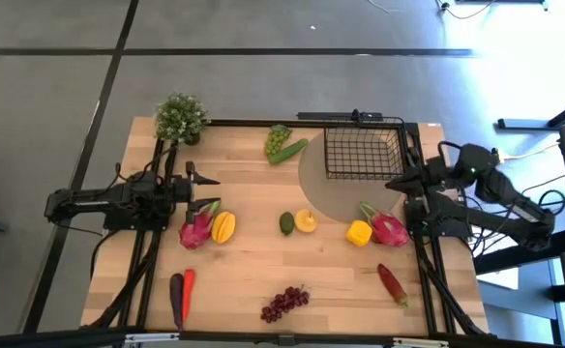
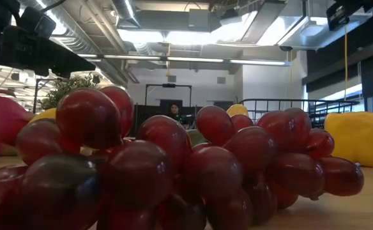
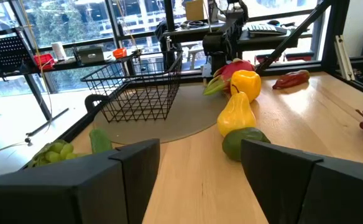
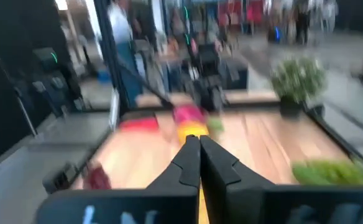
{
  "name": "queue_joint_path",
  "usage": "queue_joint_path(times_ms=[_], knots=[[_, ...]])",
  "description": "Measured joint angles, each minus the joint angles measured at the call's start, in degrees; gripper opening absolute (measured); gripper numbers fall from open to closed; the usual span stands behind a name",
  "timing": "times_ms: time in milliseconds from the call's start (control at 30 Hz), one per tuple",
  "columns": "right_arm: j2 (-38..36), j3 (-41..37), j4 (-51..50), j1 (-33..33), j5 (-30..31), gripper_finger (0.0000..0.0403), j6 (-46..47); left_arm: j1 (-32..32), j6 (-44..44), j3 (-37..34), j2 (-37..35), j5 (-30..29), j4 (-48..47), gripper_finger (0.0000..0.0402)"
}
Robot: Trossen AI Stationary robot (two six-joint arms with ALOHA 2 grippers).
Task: Build produce basket
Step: Put the pear into the wire basket
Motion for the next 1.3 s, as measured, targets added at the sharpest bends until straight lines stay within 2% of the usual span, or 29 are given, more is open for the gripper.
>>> queue_joint_path(times_ms=[167,400,500,700,933,1133,1300], knots=[[10.33,7.85,-14.16,1.55,5.84,0.0,-5.3,0.0,0.0,-0.01,0.0,0.0,-0.01,0.0213],[24.11,13.96,-18.87,6.16,12.08,0.0,-8.86,0.0,-0.01,-0.02,-0.01,0.0,0.01,0.0213],[29.25,15.51,-19.08,9.01,14.15,0.0,-9.78,0.0,0.0,-0.02,0.02,0.0,-0.02,0.0213],[37.8,16.84,-19.04,15.27,22.68,0.0,-9.83,0.0,0.01,-0.02,0.01,0.0,-0.02,0.0213],[45.2,17.77,-17.13,21.99,24.65,0.0,-8.31,0.0,-0.01,-0.01,-0.01,0.0,-0.02,0.0213],[50.76,17.77,-7.64,22.59,24.63,0.0008,-2.02,0.0,0.0,-0.02,0.0,0.0,0.0,0.0213],[54.13,17.75,-2.99,22.61,24.62,0.0038,0.72,0.0,-0.01,0.0,0.01,0.0,-0.02,0.0213]])
